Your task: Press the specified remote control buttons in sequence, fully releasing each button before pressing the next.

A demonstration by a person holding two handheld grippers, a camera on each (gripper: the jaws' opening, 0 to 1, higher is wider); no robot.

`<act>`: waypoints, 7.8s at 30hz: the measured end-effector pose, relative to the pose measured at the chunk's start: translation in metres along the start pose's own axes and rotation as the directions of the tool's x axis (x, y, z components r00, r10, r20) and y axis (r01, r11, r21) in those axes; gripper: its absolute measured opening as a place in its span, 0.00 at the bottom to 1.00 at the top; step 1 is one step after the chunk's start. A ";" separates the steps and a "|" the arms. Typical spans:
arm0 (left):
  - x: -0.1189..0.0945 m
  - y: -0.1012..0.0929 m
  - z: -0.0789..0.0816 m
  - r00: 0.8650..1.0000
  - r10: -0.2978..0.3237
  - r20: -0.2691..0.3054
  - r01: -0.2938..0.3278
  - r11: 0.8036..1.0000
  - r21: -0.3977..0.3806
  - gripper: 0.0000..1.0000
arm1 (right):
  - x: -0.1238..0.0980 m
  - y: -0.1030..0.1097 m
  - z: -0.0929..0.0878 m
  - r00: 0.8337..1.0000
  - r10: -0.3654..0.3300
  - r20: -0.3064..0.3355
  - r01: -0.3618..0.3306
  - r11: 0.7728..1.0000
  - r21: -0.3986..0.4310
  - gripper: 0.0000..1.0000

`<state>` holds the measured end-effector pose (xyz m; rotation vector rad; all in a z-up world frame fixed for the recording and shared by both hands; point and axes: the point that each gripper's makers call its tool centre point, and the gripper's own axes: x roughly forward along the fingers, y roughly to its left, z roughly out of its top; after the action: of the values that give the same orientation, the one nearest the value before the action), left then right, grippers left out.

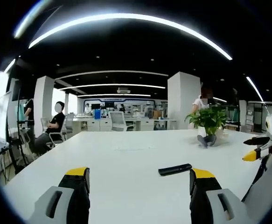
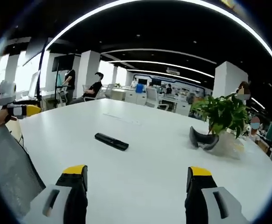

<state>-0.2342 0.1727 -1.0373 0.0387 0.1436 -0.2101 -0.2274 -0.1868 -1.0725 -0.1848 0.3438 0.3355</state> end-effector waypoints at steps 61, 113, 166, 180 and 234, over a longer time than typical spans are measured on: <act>0.083 -0.050 -0.010 0.742 -0.467 -0.481 0.584 0.802 0.123 0.87 | -0.018 -0.002 0.019 0.995 -0.017 0.102 0.010 0.998 0.068 0.55; 0.246 -0.119 -0.121 0.250 -0.305 -0.919 0.910 0.398 0.115 0.40 | -0.017 -0.017 0.013 0.990 -0.046 0.130 0.001 0.947 0.321 0.47; 0.163 -0.141 -0.133 0.259 -0.289 -0.922 0.918 0.371 0.142 0.23 | -0.016 -0.014 0.005 0.996 -0.037 0.076 0.016 0.963 0.269 0.47; 0.142 -0.147 -0.136 0.249 -0.292 -0.924 0.932 0.332 0.146 0.23 | -0.016 -0.015 0.006 0.995 -0.041 0.086 0.016 0.961 0.275 0.46; 0.084 -0.167 -0.143 0.294 -0.359 -0.886 0.914 0.378 0.150 0.23 | -0.011 0.003 -0.004 0.998 0.052 0.021 -0.056 0.968 0.244 0.42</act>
<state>-0.2080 0.0004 -1.1944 0.8381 0.9635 -1.2036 -0.2393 -0.1884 -1.0726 0.0696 0.3736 0.3448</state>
